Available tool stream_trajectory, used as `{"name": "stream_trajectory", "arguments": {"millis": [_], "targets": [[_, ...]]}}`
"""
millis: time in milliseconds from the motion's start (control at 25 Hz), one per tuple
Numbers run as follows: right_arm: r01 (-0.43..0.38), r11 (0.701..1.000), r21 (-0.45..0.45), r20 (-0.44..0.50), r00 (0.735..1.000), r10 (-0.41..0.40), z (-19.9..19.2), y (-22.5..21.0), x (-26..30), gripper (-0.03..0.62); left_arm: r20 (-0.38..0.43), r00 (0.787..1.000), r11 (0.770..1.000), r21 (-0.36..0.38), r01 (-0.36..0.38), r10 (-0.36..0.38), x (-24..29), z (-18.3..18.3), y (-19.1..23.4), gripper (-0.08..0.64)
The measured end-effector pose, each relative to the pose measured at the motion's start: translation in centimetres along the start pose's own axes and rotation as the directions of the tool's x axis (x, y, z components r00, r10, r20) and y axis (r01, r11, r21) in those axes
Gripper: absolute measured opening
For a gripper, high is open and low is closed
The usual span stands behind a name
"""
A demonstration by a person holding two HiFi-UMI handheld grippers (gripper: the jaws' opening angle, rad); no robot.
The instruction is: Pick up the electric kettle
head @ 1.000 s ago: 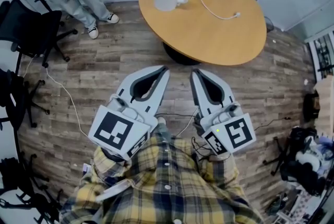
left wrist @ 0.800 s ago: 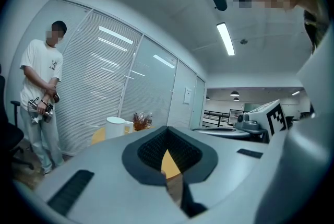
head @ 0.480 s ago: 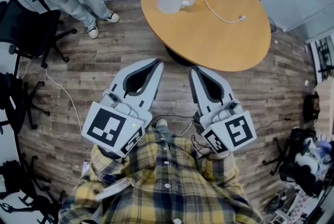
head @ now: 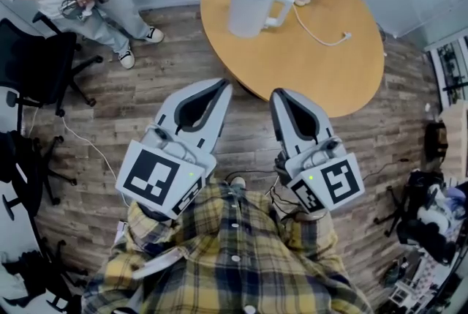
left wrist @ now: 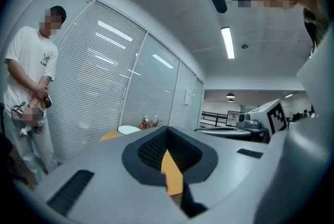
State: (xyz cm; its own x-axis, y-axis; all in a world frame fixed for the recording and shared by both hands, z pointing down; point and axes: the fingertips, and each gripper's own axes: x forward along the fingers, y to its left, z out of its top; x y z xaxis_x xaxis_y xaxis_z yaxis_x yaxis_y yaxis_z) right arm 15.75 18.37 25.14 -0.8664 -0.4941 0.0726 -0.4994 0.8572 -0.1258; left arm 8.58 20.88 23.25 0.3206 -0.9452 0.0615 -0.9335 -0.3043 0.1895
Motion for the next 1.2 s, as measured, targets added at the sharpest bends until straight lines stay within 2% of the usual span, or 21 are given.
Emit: {"name": "stream_trajectory", "arguments": {"millis": [480,880,1200], "targets": [[0.120,0.993,0.017,0.007,0.993,-0.120,0.3,0.8,7.0,0.032,-0.023,0.996,0.996,-0.004,0.086,-0.086,0.3,1.2,8.0,0.003],[0.133,0.991,0.001,-0.019,0.991,-0.133,0.0,-0.2,10.5,0.032,-0.034,0.994,0.995,-0.027,0.098,-0.099,2.0,0.9,11.3,0.003],[0.126,0.992,0.008,-0.006,0.992,-0.126,0.0,-4.6,14.7,0.032,-0.030,0.995,0.996,-0.010,0.093,-0.093,6.8,1.3,14.5,0.003]]}}
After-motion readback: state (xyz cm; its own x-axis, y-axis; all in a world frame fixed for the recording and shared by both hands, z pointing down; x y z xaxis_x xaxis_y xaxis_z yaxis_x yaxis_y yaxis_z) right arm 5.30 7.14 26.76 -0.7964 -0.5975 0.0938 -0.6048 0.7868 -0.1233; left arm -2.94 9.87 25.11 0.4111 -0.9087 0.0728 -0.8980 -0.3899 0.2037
